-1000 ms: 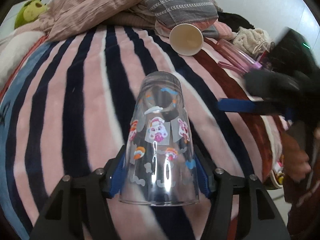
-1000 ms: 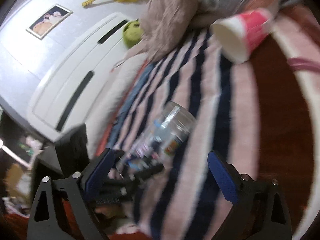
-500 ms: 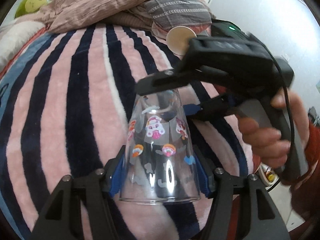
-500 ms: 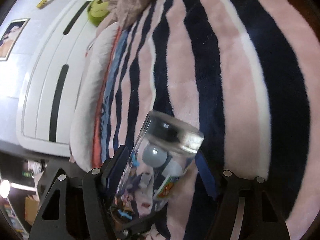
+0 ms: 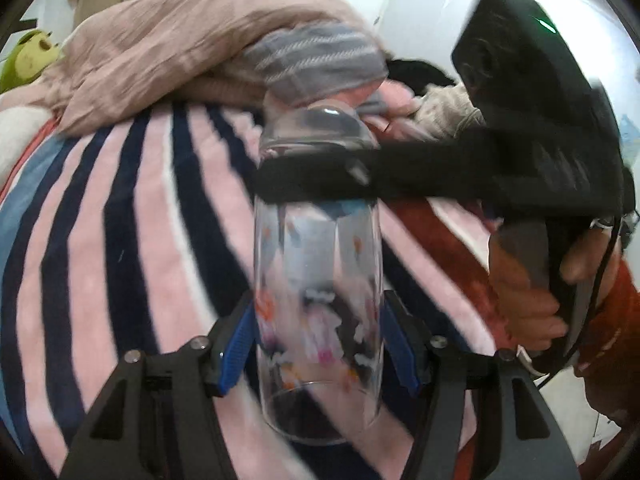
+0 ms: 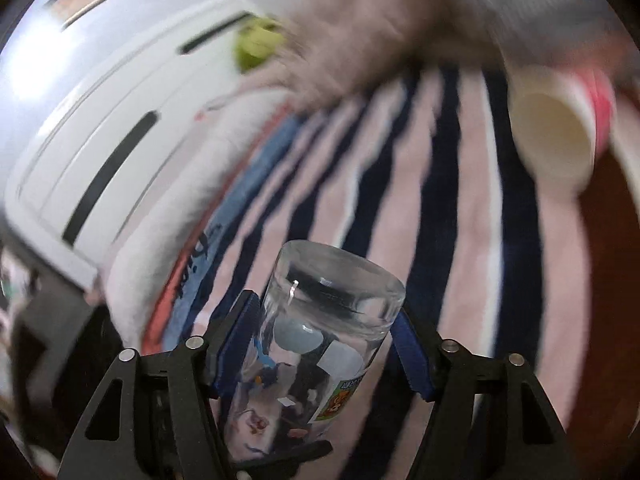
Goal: Flip cup upside down
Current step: 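Rotate the cup with the left tool while the right tool approaches its base, then close the right tool on the cup while the left tool opens and releases it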
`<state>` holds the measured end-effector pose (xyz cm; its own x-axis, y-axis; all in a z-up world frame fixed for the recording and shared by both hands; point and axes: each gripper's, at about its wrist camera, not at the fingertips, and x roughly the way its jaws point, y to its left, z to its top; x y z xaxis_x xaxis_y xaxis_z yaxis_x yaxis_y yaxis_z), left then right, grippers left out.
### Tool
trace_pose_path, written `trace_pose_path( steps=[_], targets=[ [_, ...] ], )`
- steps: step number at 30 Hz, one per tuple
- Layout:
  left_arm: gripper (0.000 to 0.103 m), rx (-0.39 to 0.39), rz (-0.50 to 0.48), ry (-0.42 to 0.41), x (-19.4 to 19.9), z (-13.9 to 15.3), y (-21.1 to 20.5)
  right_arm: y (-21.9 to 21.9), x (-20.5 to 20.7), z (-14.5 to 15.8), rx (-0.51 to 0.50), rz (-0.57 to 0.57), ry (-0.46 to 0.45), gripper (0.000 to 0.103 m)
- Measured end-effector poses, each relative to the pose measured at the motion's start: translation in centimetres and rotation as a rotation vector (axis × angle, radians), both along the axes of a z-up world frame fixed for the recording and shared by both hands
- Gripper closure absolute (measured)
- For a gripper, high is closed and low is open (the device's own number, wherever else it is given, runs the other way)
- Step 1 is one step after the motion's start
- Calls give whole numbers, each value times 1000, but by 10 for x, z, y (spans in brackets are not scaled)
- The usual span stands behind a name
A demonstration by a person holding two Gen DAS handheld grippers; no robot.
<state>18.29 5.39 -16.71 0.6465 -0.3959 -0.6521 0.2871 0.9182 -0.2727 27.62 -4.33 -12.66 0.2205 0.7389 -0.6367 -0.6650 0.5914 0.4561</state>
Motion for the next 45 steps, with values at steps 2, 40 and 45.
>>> trace_pose_path(
  steps=[2,40,45],
  targets=[
    [45,-15,-32,-20,1,2,-2,-2,-10,8,-3,76,-111,43],
    [4,55,-36,-118,-57,10,3,-3,-128,29,-58,317,-515,21],
    [4,56,-34,-101,-53,8,2,0,-123,30,-75,304,-516,18]
  ],
)
